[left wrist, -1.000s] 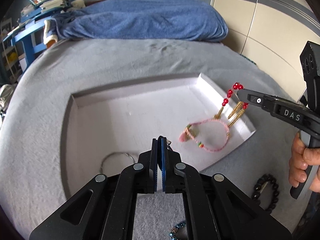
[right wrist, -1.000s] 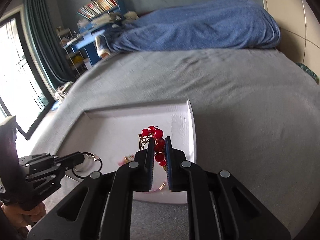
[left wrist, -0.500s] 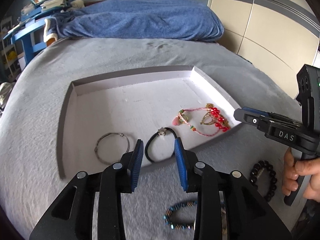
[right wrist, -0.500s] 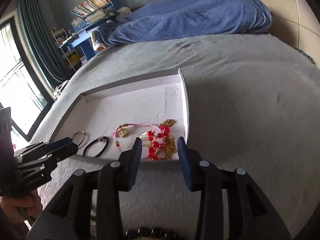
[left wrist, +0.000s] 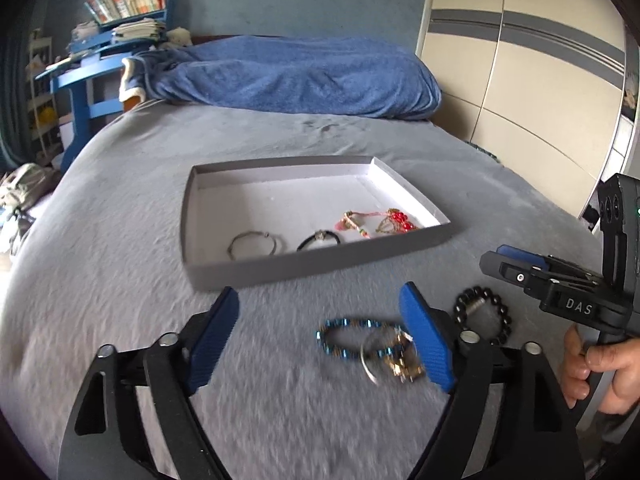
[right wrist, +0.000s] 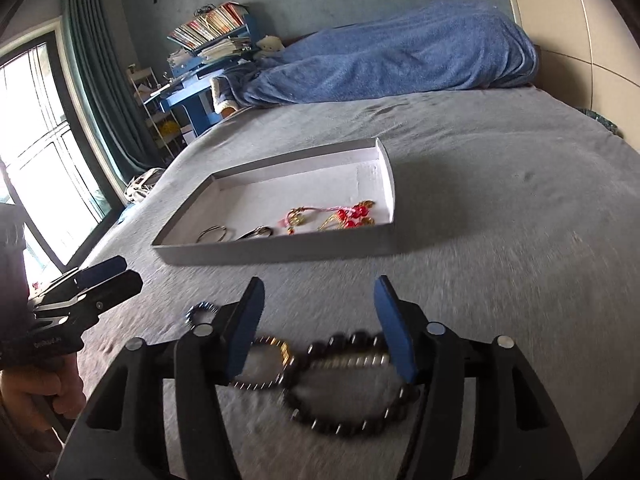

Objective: Organize jewelry
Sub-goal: 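Withdraw both open tools from the box toward the remaining bracelets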

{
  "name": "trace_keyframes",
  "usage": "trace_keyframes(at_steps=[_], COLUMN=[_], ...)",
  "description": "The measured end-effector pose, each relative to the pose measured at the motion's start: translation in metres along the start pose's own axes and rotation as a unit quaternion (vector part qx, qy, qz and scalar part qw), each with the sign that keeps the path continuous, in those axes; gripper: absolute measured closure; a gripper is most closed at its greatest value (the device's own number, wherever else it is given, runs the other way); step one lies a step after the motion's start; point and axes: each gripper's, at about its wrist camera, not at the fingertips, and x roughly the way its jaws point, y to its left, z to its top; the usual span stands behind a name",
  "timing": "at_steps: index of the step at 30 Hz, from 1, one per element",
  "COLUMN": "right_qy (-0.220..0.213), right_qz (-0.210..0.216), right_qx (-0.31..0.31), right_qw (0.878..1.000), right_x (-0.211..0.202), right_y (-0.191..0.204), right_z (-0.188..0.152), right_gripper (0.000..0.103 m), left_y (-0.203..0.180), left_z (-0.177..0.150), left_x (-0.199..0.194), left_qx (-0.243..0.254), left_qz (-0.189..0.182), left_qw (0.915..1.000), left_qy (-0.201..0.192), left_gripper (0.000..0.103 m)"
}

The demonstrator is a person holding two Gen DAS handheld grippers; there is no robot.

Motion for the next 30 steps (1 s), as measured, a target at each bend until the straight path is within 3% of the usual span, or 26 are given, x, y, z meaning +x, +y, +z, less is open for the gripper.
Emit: trace_keyframes(at_steps=[9,18,30], right_qy=[-0.008,0.001,0.009], right_qz=[-0.029,-0.048,-0.061], right_qx=[-0.046,-0.02,-0.018], right_qw=[0.998,0.999,0.998], right_x=[-0.035,-0.045,-0.038], right_y=[0.008,-0.008,-0.011], right_z=[-0.037,-0.076,-0.089], right_gripper=[0.04,0.037,0.036], left_y=[0.001,0.0,-0.03], left_z=[-0.034,-0.051,-0.052], left_x=[-0.019,-0.027,-0.009], left_qx=[0.0,0.012,0.088], left_qz=[0.009,0.007,-0.031], left_qw=[1.0,0.9999,0.9952], left_qy=[-0.002,-0.001,0.03], left_gripper=[0.016,0.016,0.016])
